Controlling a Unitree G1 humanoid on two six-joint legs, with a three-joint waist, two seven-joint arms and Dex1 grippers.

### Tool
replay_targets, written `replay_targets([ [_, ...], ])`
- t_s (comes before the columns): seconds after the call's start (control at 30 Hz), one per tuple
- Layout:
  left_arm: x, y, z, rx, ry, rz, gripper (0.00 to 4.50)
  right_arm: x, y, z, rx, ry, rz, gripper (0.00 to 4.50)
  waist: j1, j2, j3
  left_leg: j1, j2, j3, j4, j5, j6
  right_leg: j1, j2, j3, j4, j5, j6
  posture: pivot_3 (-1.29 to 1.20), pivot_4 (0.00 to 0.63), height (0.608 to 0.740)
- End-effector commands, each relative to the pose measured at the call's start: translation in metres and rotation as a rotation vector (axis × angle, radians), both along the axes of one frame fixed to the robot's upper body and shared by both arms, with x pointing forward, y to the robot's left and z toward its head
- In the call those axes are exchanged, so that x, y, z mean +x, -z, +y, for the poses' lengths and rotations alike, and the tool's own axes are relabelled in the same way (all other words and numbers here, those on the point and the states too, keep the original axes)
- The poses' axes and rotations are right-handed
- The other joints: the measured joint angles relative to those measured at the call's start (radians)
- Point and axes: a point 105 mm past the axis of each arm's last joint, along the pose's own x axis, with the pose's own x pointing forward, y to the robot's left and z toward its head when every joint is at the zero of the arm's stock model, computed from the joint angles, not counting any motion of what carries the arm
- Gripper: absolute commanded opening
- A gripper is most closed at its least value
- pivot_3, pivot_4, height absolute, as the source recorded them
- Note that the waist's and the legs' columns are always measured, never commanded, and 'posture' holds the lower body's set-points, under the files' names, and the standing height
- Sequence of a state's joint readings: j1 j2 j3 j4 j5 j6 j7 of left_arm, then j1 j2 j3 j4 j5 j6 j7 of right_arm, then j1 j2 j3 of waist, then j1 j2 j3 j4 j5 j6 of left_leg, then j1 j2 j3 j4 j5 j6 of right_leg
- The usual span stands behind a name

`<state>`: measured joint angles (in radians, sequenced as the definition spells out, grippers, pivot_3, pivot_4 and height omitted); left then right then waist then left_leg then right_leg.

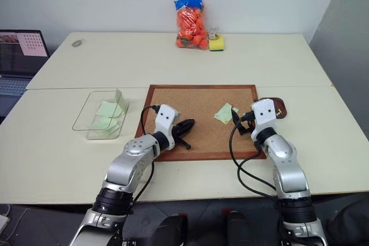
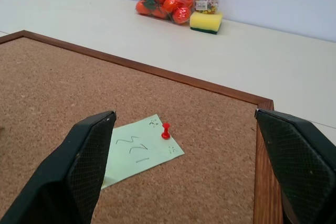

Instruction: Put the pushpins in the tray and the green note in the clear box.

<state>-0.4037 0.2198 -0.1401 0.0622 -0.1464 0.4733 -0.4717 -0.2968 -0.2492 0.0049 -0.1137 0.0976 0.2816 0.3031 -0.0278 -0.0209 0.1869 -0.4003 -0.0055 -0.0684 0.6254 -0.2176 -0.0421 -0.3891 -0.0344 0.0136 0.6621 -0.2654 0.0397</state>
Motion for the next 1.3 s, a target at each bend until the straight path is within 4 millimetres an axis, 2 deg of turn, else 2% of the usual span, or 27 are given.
replay_targets([
  [0.03,-0.004,0.021,-0.006,0.064,0.036,0.051,0.03,0.006,-0.005,0.006,0.011,-0.019,0.002,4.5,0.0,0.0,0.0,0.0,0.0,0.0,0.0,0.0,0.0,0.0,0.0,0.0,0.0,0.0,0.0,0.0,0.15,0.74],
  [0.27,-0.004,0.024,-0.013,0.047,0.046,0.054,0.03,0.022,0.012,0.015,-0.005,-0.03,0.099,4.5,0.003,0.002,-0.001,0.002,0.0,0.0,0.001,0.0,0.0,0.002,0.0,0.0,0.001,0.0,0.0,0.0,0.15,0.74],
  [0.37,-0.004,0.023,-0.016,0.037,0.051,0.054,0.03,0.031,0.018,0.018,0.052,-0.015,0.146,4.5,0.005,0.002,-0.001,0.001,-0.001,0.0,0.001,0.0,0.0,0.002,-0.001,0.0,0.001,0.001,0.0,0.0,0.15,0.74],
  [0.77,-0.007,0.021,-0.021,0.029,0.053,0.041,0.03,0.053,0.024,0.02,0.066,-0.007,0.166,4.5,0.011,0.002,-0.001,0.001,-0.001,0.0,0.001,0.0,0.0,0.002,-0.001,0.0,0.001,0.001,-0.001,0.0,0.15,0.74],
  [0.9,-0.008,0.02,-0.021,0.028,0.051,0.037,0.0,0.058,0.024,0.019,0.067,0.0,0.162,3.9,0.01,0.002,-0.001,0.001,-0.001,0.0,0.001,0.0,0.0,0.002,-0.001,0.0,0.001,0.001,-0.002,0.0,0.15,0.74],
  [1.3,-0.01,0.019,-0.021,0.036,0.054,0.033,0.0,0.067,0.026,0.013,0.075,0.041,0.154,1.3,0.01,0.002,-0.001,0.001,-0.001,0.0,0.001,0.0,0.0,0.002,-0.001,0.0,0.001,0.003,-0.004,0.0,0.15,0.74],
])
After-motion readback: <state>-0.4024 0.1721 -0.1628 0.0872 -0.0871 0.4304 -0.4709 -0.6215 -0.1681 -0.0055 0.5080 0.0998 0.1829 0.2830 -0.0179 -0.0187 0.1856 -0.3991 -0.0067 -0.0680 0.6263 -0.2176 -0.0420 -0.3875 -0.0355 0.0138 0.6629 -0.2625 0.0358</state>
